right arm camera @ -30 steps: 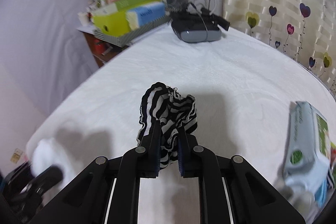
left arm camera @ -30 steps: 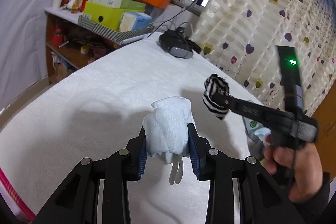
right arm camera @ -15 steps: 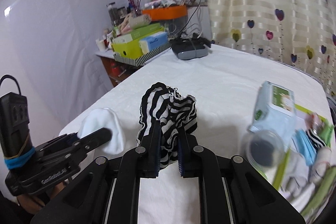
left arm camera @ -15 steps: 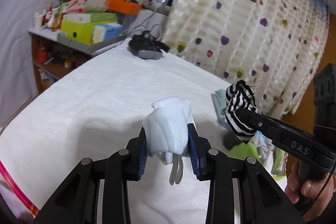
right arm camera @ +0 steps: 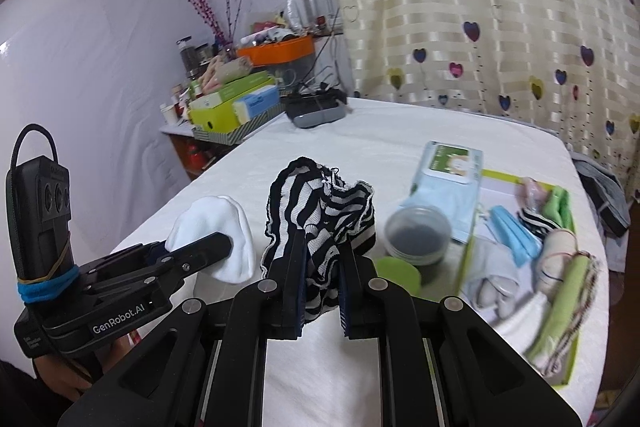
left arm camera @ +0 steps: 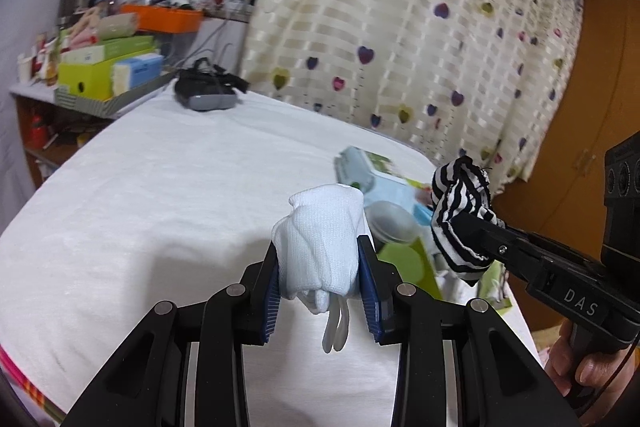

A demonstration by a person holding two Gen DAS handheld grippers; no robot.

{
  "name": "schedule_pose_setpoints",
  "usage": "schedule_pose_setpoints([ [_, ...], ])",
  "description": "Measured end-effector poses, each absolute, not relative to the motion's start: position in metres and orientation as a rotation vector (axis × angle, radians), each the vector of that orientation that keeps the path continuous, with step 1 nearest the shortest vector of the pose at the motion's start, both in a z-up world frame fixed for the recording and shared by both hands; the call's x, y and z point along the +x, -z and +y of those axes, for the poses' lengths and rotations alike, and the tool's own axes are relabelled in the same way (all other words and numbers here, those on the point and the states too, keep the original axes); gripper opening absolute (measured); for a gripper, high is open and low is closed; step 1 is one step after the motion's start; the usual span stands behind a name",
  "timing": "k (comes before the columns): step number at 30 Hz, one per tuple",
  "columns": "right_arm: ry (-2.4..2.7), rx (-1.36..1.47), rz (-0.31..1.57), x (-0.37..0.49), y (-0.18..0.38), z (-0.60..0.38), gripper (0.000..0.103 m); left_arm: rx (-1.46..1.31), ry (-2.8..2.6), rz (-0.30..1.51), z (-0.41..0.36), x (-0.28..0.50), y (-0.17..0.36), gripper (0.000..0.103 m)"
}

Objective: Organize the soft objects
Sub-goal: 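Carry the white sock with the left gripper while the right carries the striped sock to the box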

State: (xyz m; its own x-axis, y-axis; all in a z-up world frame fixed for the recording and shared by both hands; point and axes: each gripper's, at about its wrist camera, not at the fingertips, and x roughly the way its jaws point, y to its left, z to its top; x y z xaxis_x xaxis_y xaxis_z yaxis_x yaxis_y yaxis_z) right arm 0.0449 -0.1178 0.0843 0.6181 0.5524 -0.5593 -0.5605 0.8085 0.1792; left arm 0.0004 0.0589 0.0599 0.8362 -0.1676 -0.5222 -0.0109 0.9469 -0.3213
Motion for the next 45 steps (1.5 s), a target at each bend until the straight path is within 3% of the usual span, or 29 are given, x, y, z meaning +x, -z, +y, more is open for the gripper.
schedule_pose_setpoints([
  [30,-0.431,0.121,0.618,0.045,-0.079,-0.248,0.013,-0.211,0.291,0.609,-0.051,0.032,-0.068,0.032],
  [45,-0.324,0.145,0.718,0.061,-0.042,-0.292,0.013,-0.173,0.392,0.692,-0.095,0.06,-0.046,0.032],
])
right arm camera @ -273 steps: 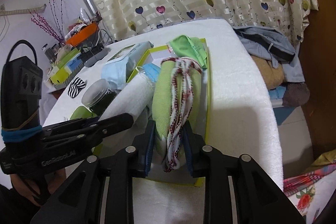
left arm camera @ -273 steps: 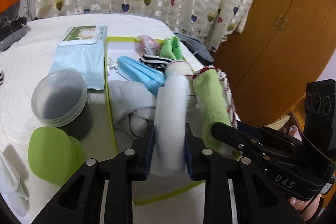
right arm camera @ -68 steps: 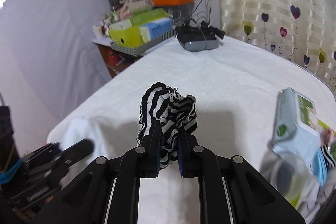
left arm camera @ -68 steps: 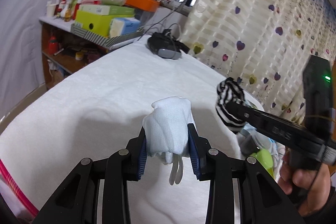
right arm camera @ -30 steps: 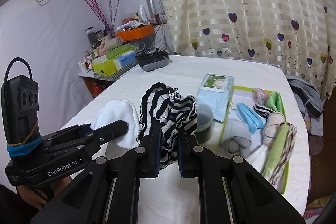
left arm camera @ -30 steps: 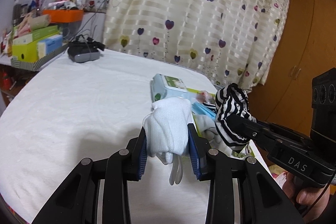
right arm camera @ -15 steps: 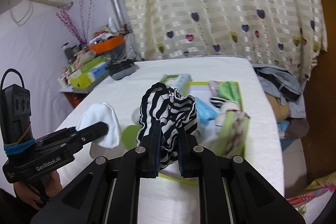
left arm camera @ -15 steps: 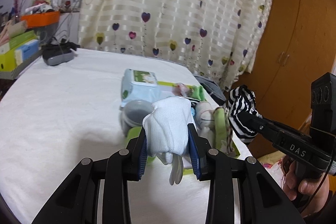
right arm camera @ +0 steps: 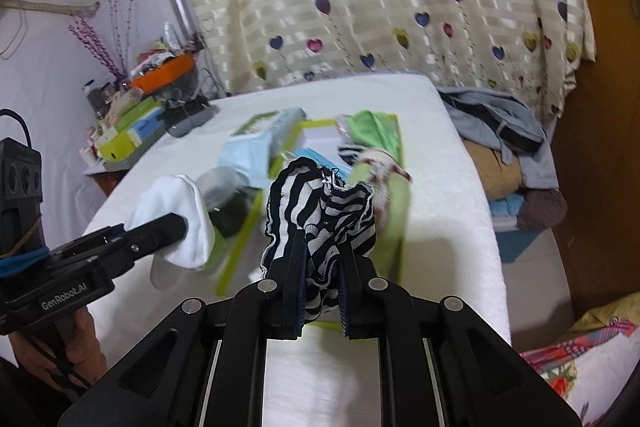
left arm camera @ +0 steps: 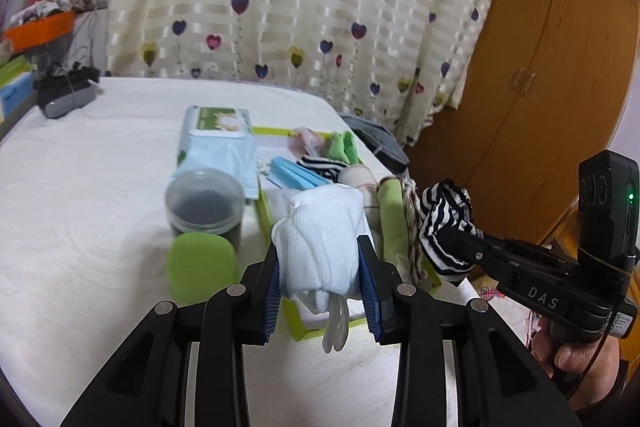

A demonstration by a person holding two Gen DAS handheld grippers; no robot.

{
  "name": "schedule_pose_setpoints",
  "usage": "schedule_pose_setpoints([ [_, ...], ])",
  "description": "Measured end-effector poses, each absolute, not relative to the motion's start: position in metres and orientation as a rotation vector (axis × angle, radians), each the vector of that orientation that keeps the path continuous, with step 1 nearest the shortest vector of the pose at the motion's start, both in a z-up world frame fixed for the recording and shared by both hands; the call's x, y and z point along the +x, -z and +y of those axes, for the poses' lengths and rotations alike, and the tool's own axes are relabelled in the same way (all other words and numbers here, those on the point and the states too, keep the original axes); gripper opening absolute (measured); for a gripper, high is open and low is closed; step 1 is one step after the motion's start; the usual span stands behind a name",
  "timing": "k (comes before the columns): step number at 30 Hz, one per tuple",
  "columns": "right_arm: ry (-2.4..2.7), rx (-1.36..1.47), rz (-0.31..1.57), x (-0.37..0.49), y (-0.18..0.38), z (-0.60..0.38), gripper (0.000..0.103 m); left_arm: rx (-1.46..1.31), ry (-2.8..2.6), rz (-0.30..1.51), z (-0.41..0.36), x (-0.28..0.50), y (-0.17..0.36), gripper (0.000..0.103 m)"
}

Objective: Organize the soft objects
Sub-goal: 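Carry the white sock with the left gripper while the right carries the striped sock to the box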

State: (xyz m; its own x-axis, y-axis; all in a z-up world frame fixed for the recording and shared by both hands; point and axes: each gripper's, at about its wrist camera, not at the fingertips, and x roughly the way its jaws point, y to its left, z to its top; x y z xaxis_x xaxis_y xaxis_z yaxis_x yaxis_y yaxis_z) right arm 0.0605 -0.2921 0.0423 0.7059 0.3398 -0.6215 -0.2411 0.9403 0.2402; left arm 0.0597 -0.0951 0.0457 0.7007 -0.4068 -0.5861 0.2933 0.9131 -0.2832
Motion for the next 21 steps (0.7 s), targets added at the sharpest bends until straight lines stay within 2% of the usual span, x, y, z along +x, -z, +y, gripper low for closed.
schedule_pose_setpoints([
  [9,-0.311,0.143,0.817,0.081,-0.009,-0.298,0.013,-0.148,0.424,0.775,-0.121,0.085,-0.022,0.032],
  [21,-0.353,0.15,0.805,0.115,-0.004,-0.291,0.013,-0.131,0.395,0.816,-0.131,0.111,-0.008,0.033],
])
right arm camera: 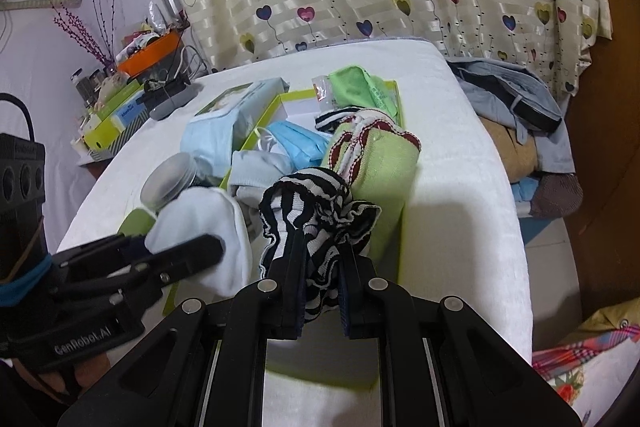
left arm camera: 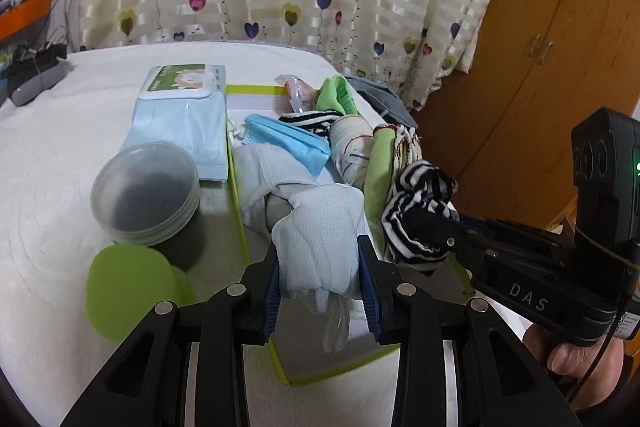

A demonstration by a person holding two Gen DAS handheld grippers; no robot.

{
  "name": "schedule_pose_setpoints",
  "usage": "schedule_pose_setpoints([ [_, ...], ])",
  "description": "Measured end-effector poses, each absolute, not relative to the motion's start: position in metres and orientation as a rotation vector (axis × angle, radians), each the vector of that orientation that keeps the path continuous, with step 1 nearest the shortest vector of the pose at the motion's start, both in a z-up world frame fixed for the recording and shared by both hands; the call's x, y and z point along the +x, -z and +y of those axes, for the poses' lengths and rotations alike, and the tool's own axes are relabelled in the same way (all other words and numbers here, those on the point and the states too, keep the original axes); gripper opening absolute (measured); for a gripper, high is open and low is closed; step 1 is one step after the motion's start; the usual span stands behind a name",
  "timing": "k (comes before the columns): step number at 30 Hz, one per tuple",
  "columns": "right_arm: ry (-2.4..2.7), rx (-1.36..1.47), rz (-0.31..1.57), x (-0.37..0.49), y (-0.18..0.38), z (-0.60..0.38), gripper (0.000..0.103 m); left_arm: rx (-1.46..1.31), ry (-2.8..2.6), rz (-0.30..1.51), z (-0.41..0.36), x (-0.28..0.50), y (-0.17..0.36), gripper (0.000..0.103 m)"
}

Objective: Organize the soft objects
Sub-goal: 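Carry the white sock with the left gripper while the right carries the striped sock to the box, then open both grippers to drop the white and striped socks into the box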

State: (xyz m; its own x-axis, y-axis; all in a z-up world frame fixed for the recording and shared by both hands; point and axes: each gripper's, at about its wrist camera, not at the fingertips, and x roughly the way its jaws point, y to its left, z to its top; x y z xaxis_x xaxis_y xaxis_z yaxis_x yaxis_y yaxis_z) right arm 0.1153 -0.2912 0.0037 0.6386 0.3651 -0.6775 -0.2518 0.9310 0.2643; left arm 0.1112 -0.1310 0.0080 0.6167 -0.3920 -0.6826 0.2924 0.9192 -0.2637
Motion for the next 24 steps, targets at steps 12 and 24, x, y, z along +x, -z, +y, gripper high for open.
schedule_pose_setpoints([
  [12,-0.369,0.114,0.823,0.107,-0.005,-0.289,0.013,-0.134,0.392,0.815,-0.136,0.118,-0.007,0.033],
  [24,-0.357,-0.038,0.845,0.081,-0.007,-0.274,0.045,-0.127,0.43,0.781,-0.135,0.101,-0.018,0.044],
])
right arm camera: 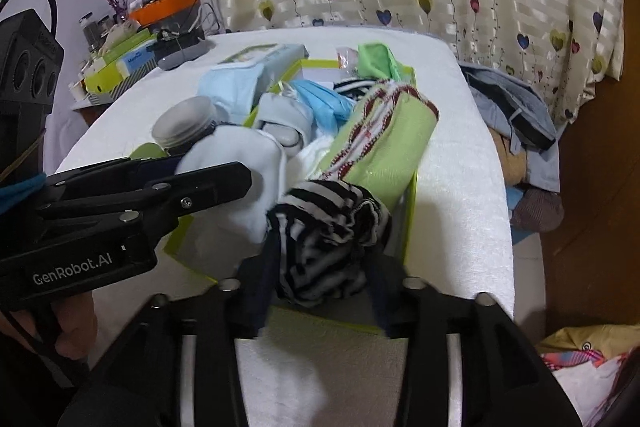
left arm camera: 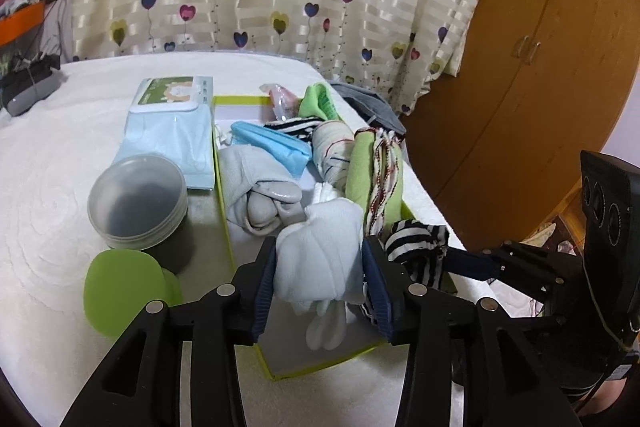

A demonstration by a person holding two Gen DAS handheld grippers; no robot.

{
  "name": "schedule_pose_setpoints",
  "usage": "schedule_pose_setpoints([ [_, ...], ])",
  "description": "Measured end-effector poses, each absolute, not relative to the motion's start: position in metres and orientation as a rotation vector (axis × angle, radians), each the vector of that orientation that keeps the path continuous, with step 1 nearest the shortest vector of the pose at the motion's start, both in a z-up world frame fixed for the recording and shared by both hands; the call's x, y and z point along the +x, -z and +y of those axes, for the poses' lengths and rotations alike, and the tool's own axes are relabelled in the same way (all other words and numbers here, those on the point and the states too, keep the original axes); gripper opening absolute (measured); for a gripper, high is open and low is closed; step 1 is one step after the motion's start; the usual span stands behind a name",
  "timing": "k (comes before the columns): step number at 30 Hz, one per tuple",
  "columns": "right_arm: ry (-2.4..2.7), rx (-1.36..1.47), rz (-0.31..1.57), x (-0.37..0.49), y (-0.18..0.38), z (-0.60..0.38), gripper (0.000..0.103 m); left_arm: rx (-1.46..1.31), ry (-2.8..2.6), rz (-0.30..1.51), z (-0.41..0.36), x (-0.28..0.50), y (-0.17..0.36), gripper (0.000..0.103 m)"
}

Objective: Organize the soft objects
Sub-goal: 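Open both grippers to drop the white and striped socks into the box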

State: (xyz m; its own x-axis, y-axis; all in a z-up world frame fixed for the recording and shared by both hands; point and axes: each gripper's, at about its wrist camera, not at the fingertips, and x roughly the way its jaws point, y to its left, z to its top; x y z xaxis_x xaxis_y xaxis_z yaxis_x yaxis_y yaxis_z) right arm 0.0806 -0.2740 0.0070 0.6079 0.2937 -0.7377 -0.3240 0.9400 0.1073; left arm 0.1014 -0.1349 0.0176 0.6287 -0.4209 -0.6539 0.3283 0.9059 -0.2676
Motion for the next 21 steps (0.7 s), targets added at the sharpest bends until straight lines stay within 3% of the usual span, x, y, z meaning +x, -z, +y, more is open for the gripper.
schedule_pose_setpoints([
  [10,-0.33,0.025,0.784,0.066,-0.02,-0.286,0.045,-0.14,0.416,0.742,-0.122,0.083,-0.027,0.045],
  [12,-0.321,0.029,0.775,0.063,-0.019,-0.287,0.037,-0.139,0.413,0.732,-0.12,0.079,-0.029,0.045],
  [13,-0.319,0.029,0.779,0.063,-0.017,-0.286,0.022,-0.137,0.408,0.728,-0.119,0.077,-0.03,0.045],
  [14,-0.32,0.033,0.789,0.063,-0.014,-0.287,0.017,-0.138,0.404,0.728,-0.118,0.076,-0.029,0.043],
  [17,-0.32,0.033,0.817,0.067,-0.005,-0.287,0.014,-0.131,0.416,0.755,-0.122,0.079,-0.025,0.034],
  [21,-0.327,0.048,0.833,0.075,0.004,-0.286,0.014,-0.133,0.427,0.797,-0.127,0.088,-0.015,0.033],
])
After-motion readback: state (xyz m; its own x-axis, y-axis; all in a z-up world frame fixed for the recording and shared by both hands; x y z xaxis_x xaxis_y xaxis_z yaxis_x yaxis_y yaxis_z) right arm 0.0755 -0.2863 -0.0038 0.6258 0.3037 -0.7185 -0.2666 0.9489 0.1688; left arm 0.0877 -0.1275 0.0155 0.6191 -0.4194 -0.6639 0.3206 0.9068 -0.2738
